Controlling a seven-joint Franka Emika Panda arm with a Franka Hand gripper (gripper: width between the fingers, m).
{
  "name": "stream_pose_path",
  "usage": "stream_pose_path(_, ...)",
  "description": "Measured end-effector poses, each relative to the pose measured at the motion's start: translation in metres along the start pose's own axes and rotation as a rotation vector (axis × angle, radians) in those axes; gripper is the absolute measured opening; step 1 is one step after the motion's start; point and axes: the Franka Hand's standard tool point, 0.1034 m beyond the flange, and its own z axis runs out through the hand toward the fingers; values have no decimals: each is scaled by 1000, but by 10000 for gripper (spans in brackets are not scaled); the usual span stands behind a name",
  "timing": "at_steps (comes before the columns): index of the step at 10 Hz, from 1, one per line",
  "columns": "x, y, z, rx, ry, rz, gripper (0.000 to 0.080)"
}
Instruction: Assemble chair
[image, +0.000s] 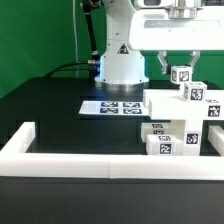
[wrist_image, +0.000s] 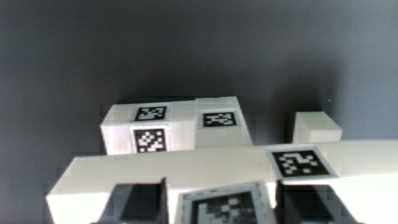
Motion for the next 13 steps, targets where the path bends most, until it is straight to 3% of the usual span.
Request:
stream_pose_path(5,12,1,1,-10,9,-9,289)
stream_pose_path(13,10,1,7,-17,1,-26,289)
